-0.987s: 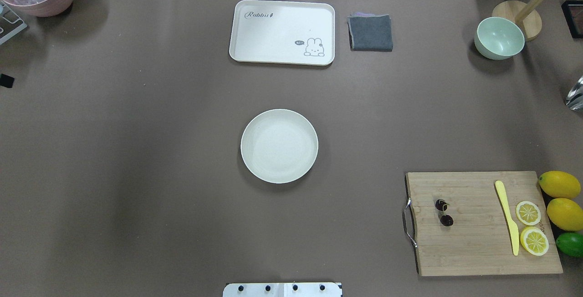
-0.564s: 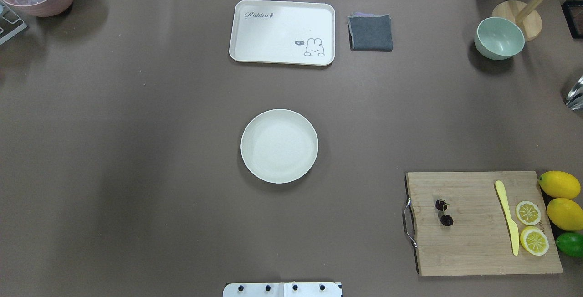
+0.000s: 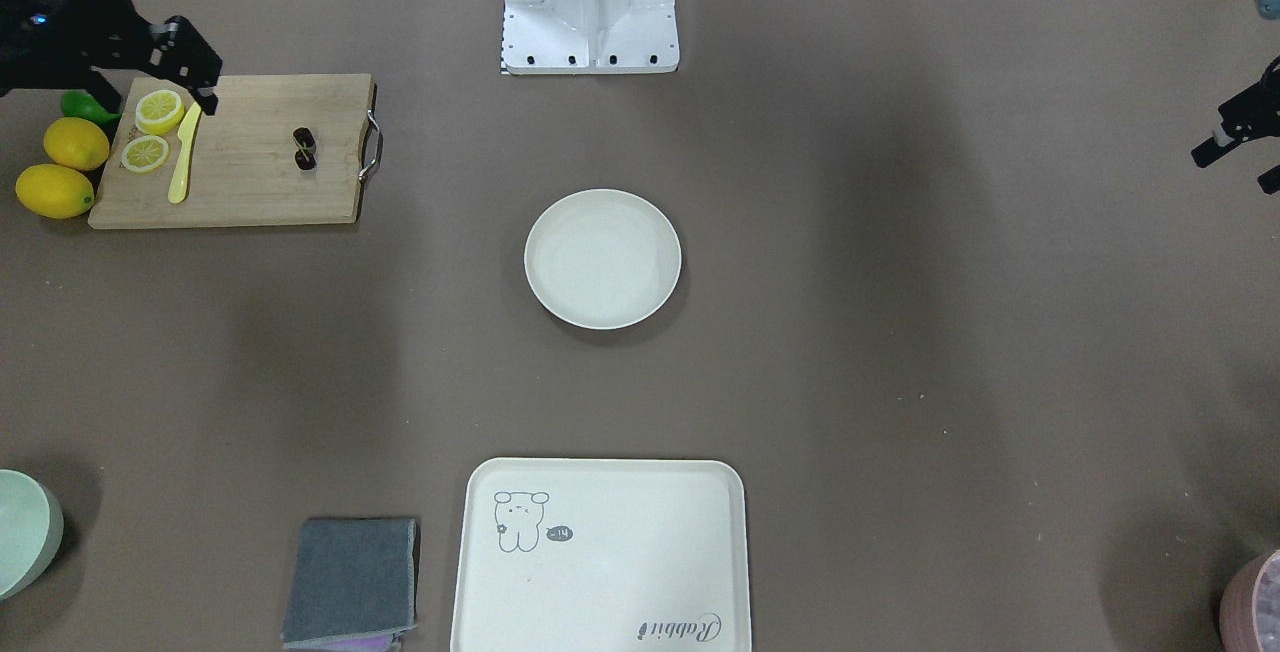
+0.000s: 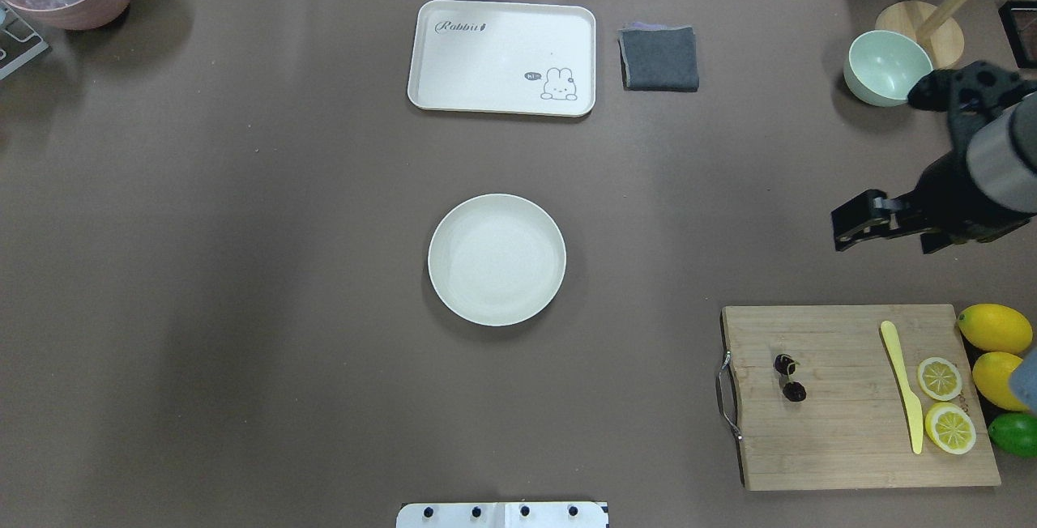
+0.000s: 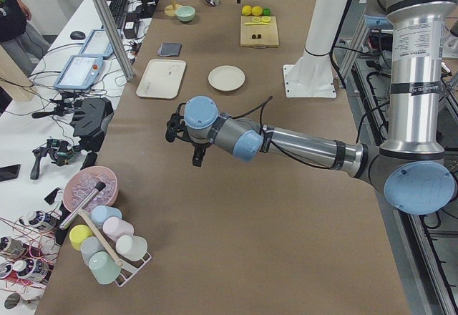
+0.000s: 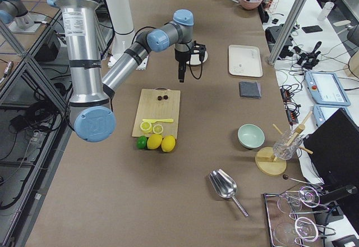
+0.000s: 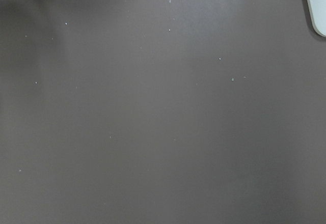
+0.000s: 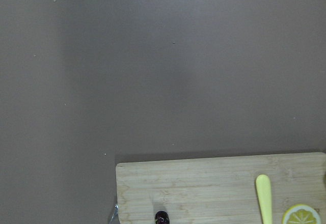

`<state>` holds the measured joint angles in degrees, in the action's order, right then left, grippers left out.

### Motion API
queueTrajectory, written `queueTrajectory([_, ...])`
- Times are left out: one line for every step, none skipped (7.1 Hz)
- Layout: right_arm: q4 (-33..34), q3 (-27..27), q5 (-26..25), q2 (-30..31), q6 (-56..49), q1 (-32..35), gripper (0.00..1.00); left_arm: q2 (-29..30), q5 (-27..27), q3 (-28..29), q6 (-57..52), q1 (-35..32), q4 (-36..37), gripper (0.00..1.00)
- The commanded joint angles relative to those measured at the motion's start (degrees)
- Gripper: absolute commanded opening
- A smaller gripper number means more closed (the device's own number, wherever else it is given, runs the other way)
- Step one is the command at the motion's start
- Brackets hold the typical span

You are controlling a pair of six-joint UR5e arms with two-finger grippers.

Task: Place red cherry on plate
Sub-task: 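Lower the right gripper onto the dark cherries on the cutting board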

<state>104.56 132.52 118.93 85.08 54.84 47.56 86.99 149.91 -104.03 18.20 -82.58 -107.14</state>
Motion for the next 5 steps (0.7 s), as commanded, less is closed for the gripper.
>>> queueTrajectory([-4.02,-1.29,-10.86,1.13,11.22,-12.45,0.99,-0.06,0.12,0.24,-0.01,-0.03,0.0,0.98])
queueTrajectory([-7.24,-2.87,-13.26,1.75,14.21,-15.11,0.98,0.11,0.12,0.32,-0.01,-0.03,0.0,0.98])
queueTrajectory([-12.49,-5.67,-14.93,4.02,15.28,-16.79,0.97,0.2,0.12,0.32,-0.01,0.05,0.0,0.98])
queueTrajectory([-20.03,-8.92,-16.34,6.3,16.94,-17.93,0.95,0.37,0.12,0.32,0.08,0.06,0.0,0.98])
queueTrajectory([-25.67,-11.65,-17.14,7.72,18.09,-18.55,0.94,0.38,0.12,0.15,0.08,0.06,0.0,0.98])
